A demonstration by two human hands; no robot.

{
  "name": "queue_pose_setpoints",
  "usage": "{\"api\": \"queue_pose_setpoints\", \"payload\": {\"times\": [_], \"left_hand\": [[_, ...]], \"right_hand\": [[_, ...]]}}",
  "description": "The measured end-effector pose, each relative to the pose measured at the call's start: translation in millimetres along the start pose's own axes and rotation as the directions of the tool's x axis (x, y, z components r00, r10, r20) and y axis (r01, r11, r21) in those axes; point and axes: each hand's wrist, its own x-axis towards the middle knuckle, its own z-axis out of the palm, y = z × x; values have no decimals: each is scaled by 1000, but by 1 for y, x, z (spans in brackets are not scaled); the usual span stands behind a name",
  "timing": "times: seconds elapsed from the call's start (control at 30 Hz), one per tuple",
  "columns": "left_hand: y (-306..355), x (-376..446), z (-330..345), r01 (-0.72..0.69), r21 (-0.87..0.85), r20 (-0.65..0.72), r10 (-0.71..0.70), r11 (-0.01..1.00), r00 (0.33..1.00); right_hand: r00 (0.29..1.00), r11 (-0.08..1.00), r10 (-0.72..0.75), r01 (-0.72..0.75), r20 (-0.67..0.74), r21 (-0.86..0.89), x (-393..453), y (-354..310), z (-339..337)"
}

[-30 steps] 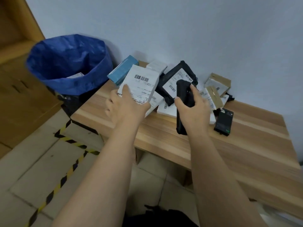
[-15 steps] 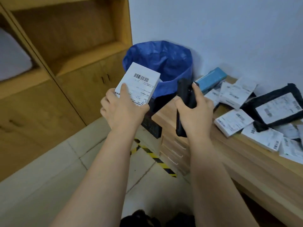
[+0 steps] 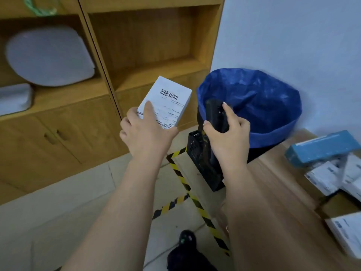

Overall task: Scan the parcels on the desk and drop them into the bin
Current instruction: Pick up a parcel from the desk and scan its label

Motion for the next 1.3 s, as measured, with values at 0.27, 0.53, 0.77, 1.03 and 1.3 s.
{"api": "queue_pose_setpoints", "payload": {"times": [0.27, 0.53, 0.77, 1.03, 1.3], "left_hand": [[24, 108, 32, 73, -5, -46, -73, 997, 996], [15, 216, 68, 60, 33, -7, -60, 998, 998], [26, 344, 94, -101, 46, 65, 98, 994, 993], [80, 410, 139, -319, 0, 244, 309, 948, 919], [179, 404, 219, -492, -119, 372, 498, 862, 783]], "right_hand": [[993, 995, -86, 89, 82, -39, 116, -23, 67], [996, 999, -51, 51, 73, -10, 199, -35, 148], [997, 998, 62, -60, -48, 37, 273, -57, 217], [925, 961, 277, -269, -258, 69, 321, -49, 224], [789, 905, 416, -408, -452, 120, 373, 21, 165]]}}
